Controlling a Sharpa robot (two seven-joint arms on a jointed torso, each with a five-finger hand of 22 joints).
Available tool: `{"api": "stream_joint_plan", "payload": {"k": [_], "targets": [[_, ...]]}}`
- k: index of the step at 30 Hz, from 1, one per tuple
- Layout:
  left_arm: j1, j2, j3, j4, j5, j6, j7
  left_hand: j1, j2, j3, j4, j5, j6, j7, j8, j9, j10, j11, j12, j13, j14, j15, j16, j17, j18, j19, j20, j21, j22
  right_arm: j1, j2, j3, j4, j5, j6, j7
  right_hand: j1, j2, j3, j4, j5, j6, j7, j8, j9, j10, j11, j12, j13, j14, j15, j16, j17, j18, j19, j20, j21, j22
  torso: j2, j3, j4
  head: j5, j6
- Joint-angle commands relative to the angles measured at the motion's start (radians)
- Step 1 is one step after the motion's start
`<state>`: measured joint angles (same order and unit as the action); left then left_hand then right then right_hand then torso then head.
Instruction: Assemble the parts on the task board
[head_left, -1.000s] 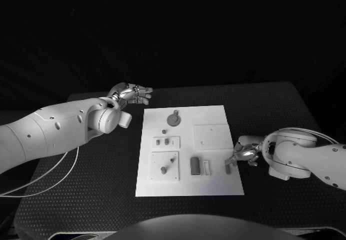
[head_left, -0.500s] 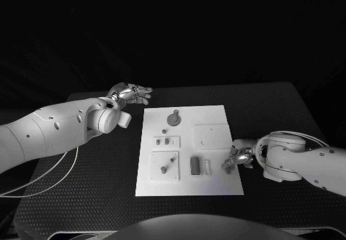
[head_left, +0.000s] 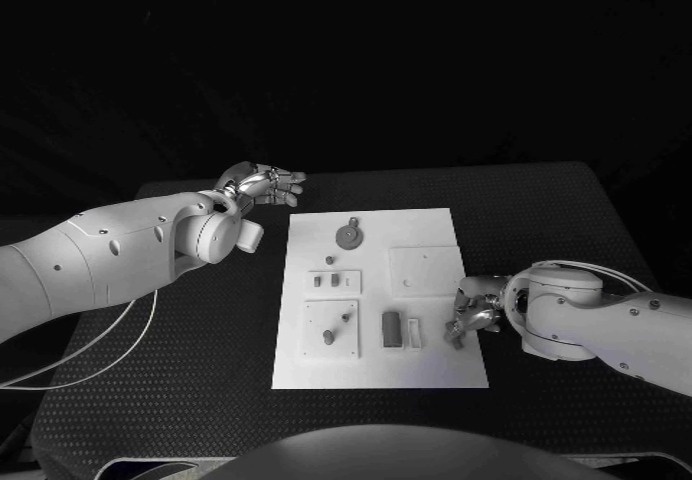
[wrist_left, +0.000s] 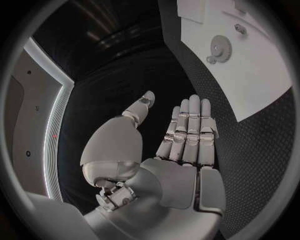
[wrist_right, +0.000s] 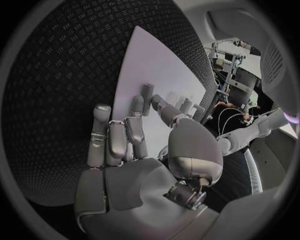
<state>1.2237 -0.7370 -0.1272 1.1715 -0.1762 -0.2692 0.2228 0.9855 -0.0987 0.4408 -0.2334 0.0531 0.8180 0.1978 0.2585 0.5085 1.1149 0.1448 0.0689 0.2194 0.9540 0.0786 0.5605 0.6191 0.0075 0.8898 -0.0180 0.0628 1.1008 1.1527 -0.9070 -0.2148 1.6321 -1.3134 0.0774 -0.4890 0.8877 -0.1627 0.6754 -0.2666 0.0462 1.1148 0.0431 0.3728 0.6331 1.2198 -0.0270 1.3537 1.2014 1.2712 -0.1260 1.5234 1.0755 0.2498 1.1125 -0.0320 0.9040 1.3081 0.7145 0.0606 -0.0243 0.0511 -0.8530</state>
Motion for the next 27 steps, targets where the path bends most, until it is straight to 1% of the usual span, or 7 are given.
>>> {"api": "stream_joint_plan", "payload": {"k": [1,4,7,12,18,22,27], "targets": [[0.001,0.001,0.001,0.004,0.004,0.009,0.005,-0.009,0.0,-0.006,-0.003,-0.002,-0.004,0.0,0.005,-0.001,-0.006,0.002,0.0,-0.001,0.0,0.002,-0.003,0.001,-0.006,-0.005,0.0,0.005,-0.001,-0.024,0.003,-0.02,-0.004,-0.078,0.082,-0.025,0.03,0.017,0.0,-0.017,0.004,-0.05,0.036,-0.056,-0.002,-0.008,-0.001,-0.009,-0.003,-0.008,0.005,-0.005,-0.003,0.012,-0.004,0.009,-0.002,0.017,0.0,0.0003,-0.0004,0.001,-0.003],[0.002,-0.002,0.001,0.01,0.004,0.007,0.004,-0.01,0.001,-0.006,-0.002,-0.002,-0.003,0.0,0.006,-0.001,-0.005,0.001,0.0,-0.001,0.001,0.002,-0.004,0.002,-0.006,-0.005,0.0,0.005,-0.001,-0.024,0.011,-0.02,0.0,-0.096,0.081,-0.025,0.043,0.033,-0.006,-0.023,0.004,-0.049,0.036,-0.057,-0.004,-0.009,-0.001,-0.01,-0.004,-0.011,0.007,-0.006,-0.007,0.012,-0.007,0.013,-0.002,0.017,0.0,-0.0001,-0.0006,0.0,-0.005],[0.002,0.001,0.001,0.01,0.004,0.008,0.004,-0.01,0.002,-0.006,-0.002,-0.002,-0.002,0.0,0.006,-0.001,-0.005,0.001,0.0,-0.001,0.001,0.002,-0.004,0.002,-0.006,-0.005,0.0,0.005,-0.002,-0.024,0.013,-0.021,0.002,-0.096,0.073,-0.026,0.051,0.04,-0.01,-0.024,0.004,-0.05,0.037,-0.059,-0.005,-0.017,0.0,-0.017,-0.012,-0.017,0.008,-0.007,-0.015,0.012,-0.009,0.014,-0.002,0.017,0.0,-0.0002,-0.0016,-0.004,-0.003],[0.002,0.0,0.001,0.01,0.004,0.008,0.004,-0.01,0.002,-0.006,-0.001,-0.002,-0.003,0.0,0.006,-0.001,-0.005,0.001,0.0,-0.001,0.001,0.002,-0.004,0.002,-0.006,-0.005,0.0,0.005,-0.002,-0.024,0.018,-0.021,0.003,-0.1,0.056,-0.025,0.049,0.057,-0.021,-0.022,0.004,-0.052,0.038,-0.063,-0.009,-0.033,0.001,-0.03,-0.027,-0.023,0.01,-0.01,-0.023,0.012,-0.013,0.019,-0.004,0.016,0.0,0.0003,0.0003,-0.003,-0.005],[0.002,-0.001,0.001,0.01,0.004,0.008,0.005,-0.015,0.005,-0.007,0.003,-0.002,-0.003,0.0,0.007,-0.001,-0.006,0.002,0.0,-0.001,0.001,0.003,-0.005,0.004,-0.006,-0.005,0.0,0.005,-0.002,-0.025,0.017,-0.021,0.007,0.018,-0.039,-0.021,0.052,0.097,-0.028,-0.025,0.004,-0.052,0.038,-0.066,-0.012,-0.038,0.001,-0.038,-0.034,-0.027,0.011,-0.013,-0.029,0.012,-0.016,0.021,-0.005,0.016,-0.001,0.0013,0.0,0.001,-0.006],[0.002,0.0,0.001,0.01,0.004,0.011,0.006,-0.016,0.006,-0.007,0.004,-0.002,-0.004,0.0,0.007,-0.001,-0.006,0.002,0.0,-0.001,0.001,0.003,-0.006,0.005,-0.006,-0.005,0.0,0.005,-0.002,-0.024,0.015,-0.021,0.024,0.164,-0.15,-0.011,0.027,0.122,-0.042,-0.022,0.004,-0.048,0.038,-0.067,-0.016,-0.036,0.0,-0.04,-0.035,-0.025,0.01,-0.014,-0.03,0.012,-0.015,0.024,-0.006,0.015,0.0,0.0009,0.0006,-0.001,-0.006],[0.002,0.0,0.001,0.009,0.005,0.011,0.006,-0.034,0.01,-0.011,0.018,-0.002,-0.005,0.0,0.007,-0.003,-0.007,0.002,0.0,-0.001,0.001,0.003,-0.009,0.007,-0.006,-0.005,0.0,0.005,-0.004,-0.022,0.005,-0.02,0.053,0.237,-0.208,0.001,-0.01,0.133,-0.05,-0.014,0.004,-0.047,0.039,-0.069,-0.019,-0.032,0.001,-0.039,-0.029,-0.028,0.009,-0.017,-0.036,0.012,-0.013,0.025,-0.008,0.012,0.0,0.0019,0.0011,0.002,-0.009]]}}
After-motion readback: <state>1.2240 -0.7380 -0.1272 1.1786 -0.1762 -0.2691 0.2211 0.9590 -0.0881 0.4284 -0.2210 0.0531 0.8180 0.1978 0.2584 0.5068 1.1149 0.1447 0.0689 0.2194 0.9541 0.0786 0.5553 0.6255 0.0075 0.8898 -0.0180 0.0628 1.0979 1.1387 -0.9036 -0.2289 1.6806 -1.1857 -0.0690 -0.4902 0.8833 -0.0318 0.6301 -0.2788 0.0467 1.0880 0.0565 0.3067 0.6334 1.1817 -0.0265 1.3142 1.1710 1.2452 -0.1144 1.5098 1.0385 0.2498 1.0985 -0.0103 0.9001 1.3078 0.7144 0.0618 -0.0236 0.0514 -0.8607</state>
